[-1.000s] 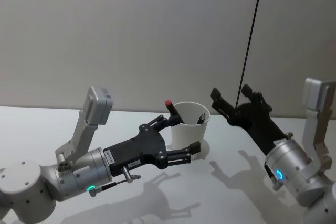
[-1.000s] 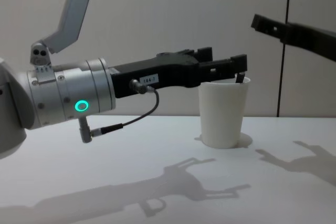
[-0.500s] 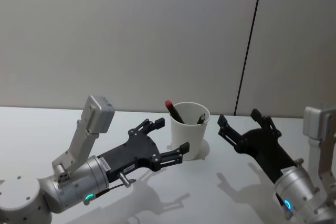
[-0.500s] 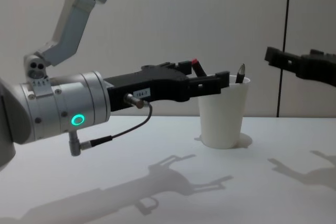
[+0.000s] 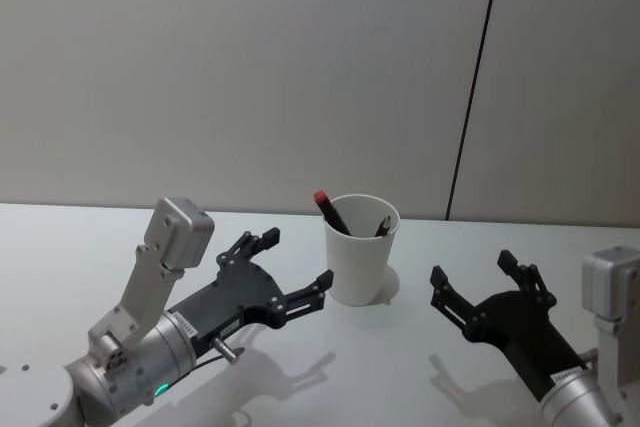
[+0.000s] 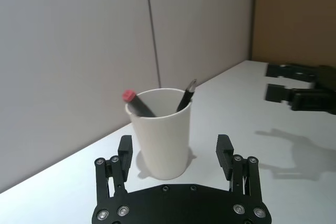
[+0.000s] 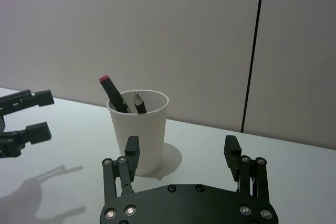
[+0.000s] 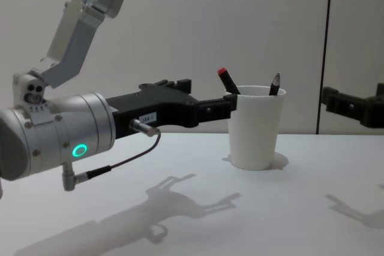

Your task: Place the pen into the pen holder.

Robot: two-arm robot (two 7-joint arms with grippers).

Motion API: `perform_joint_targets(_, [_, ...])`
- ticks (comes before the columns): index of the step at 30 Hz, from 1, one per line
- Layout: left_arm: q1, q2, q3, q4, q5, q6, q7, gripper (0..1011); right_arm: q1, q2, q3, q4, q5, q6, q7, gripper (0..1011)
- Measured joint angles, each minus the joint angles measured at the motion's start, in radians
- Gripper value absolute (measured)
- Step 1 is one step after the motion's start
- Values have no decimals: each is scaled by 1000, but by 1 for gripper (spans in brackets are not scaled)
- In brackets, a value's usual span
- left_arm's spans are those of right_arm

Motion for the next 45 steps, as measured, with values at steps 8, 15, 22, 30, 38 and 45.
perform_joint_targets(8, [39, 9, -10, -44, 48, 12, 100, 1000, -39, 6, 7, -31, -30, 5, -18, 1001])
perform_joint_targets(15, [75, 18, -20, -84, 93, 23, 191, 1000, -43, 7, 7, -34, -33, 6, -19, 1001])
perform_joint_targets(22, [114, 28, -29, -128, 141, 35, 290, 1000, -43, 7, 7, -34, -33, 6, -19, 1001])
perform_joint_targets(30, [147, 35, -38, -164, 181, 45, 373, 1000, -43, 6, 7, -34, -33, 5, -19, 1001])
perform_joint_targets(38, [157, 38, -40, -176, 194, 49, 399, 1000, -43, 6, 7, -34, -34, 5, -19, 1001])
perform_joint_targets(45, [157, 38, -40, -176, 194, 49, 399, 1000, -43, 6, 7, -34, -33, 5, -19, 1001])
